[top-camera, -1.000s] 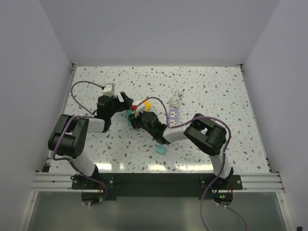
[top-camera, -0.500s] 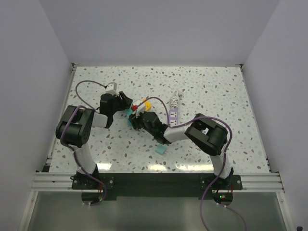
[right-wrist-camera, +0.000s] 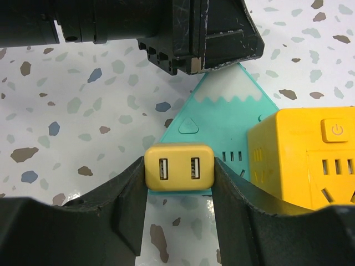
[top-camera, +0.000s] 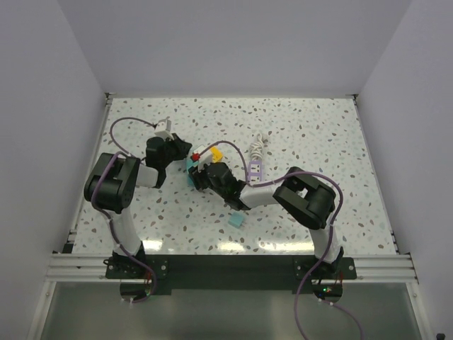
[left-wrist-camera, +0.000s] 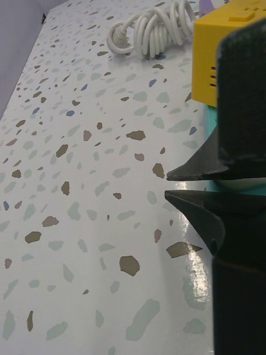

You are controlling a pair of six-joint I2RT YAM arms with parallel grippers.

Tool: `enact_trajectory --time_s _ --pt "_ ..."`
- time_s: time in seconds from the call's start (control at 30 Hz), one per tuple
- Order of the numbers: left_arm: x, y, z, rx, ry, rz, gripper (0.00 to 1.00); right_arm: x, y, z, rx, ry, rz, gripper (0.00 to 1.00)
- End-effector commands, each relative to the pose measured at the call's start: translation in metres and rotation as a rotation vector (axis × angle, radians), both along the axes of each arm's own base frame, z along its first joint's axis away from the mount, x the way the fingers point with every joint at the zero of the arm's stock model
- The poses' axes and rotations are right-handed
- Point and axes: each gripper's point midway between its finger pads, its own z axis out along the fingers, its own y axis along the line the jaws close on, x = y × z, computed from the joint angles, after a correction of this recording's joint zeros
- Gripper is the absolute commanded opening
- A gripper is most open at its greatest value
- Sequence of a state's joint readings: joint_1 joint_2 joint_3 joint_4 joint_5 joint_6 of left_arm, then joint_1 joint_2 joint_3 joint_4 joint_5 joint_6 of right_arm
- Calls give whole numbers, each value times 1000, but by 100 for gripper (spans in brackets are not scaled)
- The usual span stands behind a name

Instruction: Insert the plug

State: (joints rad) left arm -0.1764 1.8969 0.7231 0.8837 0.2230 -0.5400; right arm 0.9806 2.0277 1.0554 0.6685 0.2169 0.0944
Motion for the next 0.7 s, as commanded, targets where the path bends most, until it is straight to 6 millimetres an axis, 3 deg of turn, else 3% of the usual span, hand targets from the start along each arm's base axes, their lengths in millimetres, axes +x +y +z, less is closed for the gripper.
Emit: enact_trajectory --time_s 0.0,0.47,0.67 --pt "-8 -6 -25 5 61 -46 15 -42 -59 -114 -355 278 4 0" --pt "-18 -10 -45 -6 90 -76 9 -36 -59 -126 -415 339 -15 0" --pt "-24 -11 -43 -9 84 -85 8 -37 -62 -132 -444 370 -31 0"
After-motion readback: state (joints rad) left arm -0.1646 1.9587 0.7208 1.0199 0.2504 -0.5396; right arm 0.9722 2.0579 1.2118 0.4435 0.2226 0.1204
